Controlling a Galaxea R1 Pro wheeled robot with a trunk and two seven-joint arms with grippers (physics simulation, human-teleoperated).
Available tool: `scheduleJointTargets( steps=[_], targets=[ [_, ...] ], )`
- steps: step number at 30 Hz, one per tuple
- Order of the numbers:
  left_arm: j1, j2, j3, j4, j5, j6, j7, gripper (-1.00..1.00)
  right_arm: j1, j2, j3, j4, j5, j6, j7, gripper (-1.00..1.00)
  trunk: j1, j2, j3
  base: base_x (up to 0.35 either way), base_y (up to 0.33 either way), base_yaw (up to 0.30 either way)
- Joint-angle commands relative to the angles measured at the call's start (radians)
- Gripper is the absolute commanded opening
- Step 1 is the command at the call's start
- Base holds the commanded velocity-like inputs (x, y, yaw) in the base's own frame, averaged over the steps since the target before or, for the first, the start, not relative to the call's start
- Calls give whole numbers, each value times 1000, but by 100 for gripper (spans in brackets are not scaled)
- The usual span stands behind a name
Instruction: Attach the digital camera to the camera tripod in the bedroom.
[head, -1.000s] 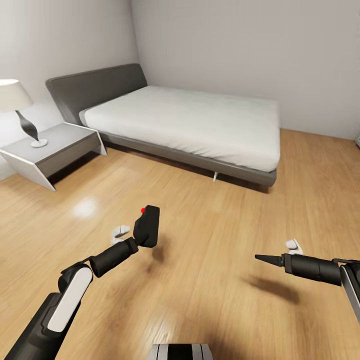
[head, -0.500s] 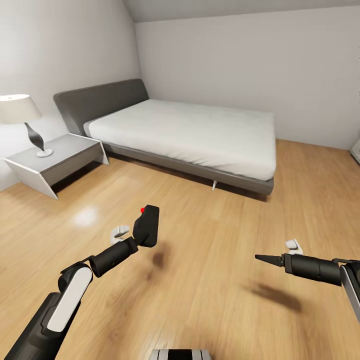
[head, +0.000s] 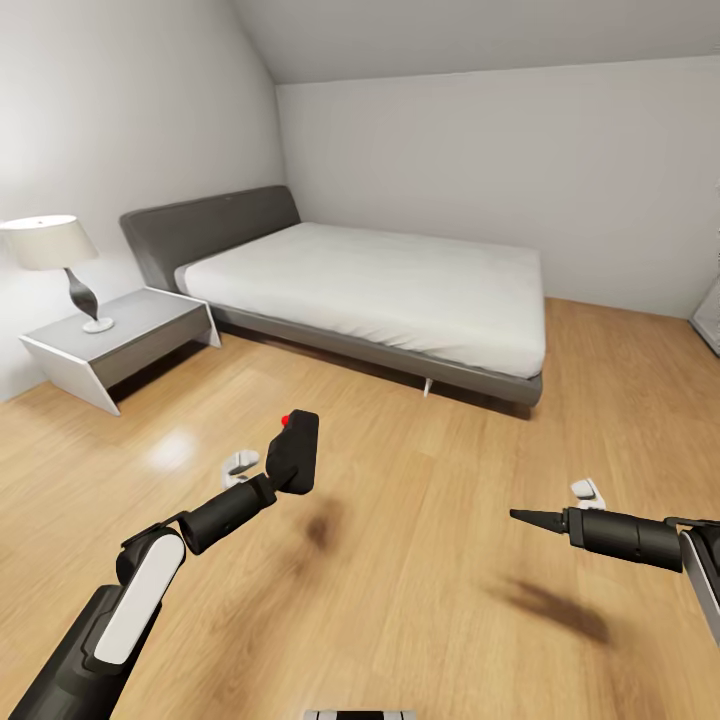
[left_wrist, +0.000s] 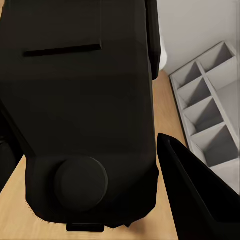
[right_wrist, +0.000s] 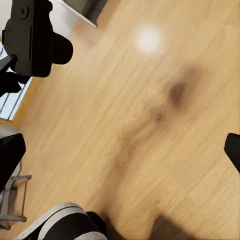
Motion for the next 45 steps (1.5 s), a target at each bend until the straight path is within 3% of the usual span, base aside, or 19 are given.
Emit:
scheduleJointTargets(
  steps=[1,45],
  targets=[
    [0,0,0,0,3,4,-1,-100,0,0,0,0,-3,8,0,100,-1,0,3,0,0,0],
    [-1,0,-2,0,4,6,-1,-100,0,1,0,-1,-6,4,0,100,-20,10,173,0,0,0]
  ],
)
